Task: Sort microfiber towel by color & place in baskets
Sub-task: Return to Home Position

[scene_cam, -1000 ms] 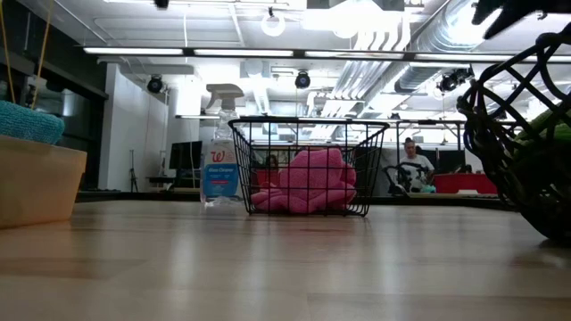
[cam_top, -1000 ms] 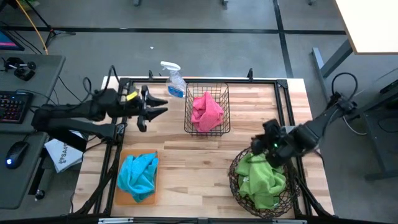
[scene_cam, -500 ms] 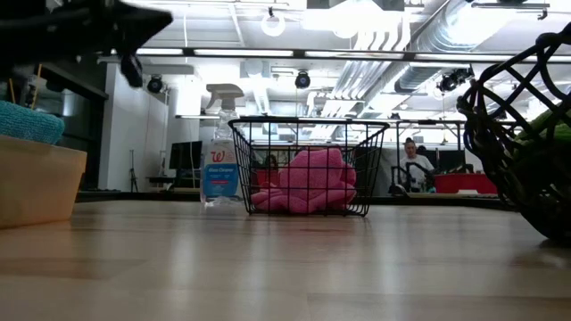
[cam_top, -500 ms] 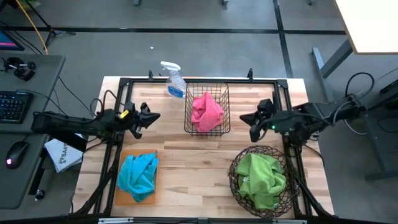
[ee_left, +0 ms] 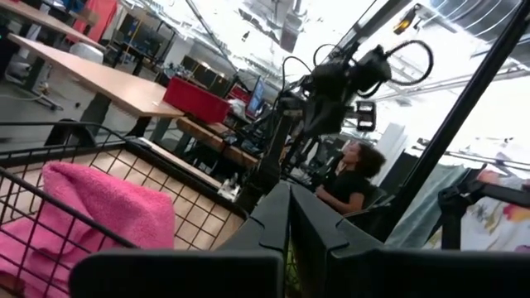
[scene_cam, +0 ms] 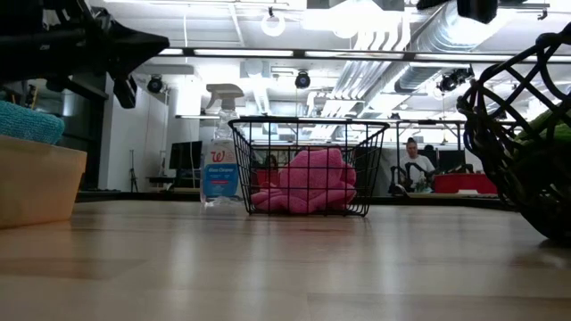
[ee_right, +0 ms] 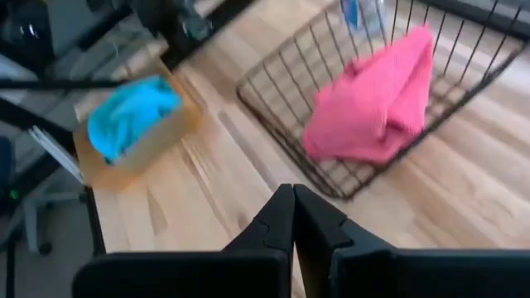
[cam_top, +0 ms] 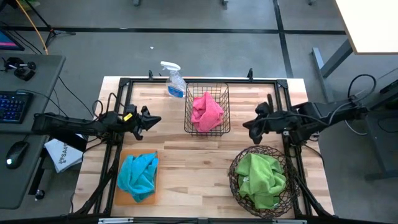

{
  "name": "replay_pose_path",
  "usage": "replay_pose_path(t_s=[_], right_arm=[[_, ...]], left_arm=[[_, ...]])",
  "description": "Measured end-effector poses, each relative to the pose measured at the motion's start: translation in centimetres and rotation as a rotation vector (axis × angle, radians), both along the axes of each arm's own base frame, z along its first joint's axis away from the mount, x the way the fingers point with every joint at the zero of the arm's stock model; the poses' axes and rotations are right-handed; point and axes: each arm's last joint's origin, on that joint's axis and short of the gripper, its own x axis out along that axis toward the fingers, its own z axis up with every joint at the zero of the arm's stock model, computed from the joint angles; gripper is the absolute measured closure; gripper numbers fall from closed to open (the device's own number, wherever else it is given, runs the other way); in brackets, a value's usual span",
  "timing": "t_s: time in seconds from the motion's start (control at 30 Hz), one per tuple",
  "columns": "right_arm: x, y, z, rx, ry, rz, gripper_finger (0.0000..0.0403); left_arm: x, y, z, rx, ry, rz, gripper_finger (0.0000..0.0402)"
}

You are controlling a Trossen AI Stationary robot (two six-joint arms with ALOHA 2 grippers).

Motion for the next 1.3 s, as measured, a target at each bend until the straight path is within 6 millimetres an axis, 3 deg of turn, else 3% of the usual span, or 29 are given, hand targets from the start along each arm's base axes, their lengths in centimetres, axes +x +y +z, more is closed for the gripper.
replay_pose_path(t_s=[0.17,0.37,0.5,0.7,0.97,1.3], right_arm=[[-0.8,-1.0,-3.5,0.017,-0.018,0.061,0.0402],[-2.8,-4.1,-9.1,-0.012,-0.236,0.125,0.0402],[-4.5,-5.0,-12.3,-0.027,-0.426,0.145,0.0403],[-6.0,-4.1,-14.5,-0.018,-0.694,0.246,0.0403],[-7.0,-3.6,-18.0,-0.075,-0.680,0.220,0.0403],[-7.2,-3.6,-19.4,-0.128,-0.597,0.238,0.0403]], left_arm=[[0.0,0.0,0.0,0.008,0.002,0.002,0.0401],[0.0,0.0,-0.1,0.007,0.013,0.002,0.0401],[0.1,0.0,-0.2,0.007,0.027,0.002,0.0401],[0.1,0.0,-0.5,0.008,0.051,0.002,0.0401],[0.1,0.0,-0.5,0.008,0.057,0.002,0.0401],[0.1,0.0,-0.5,0.007,0.056,0.002,0.0401]])
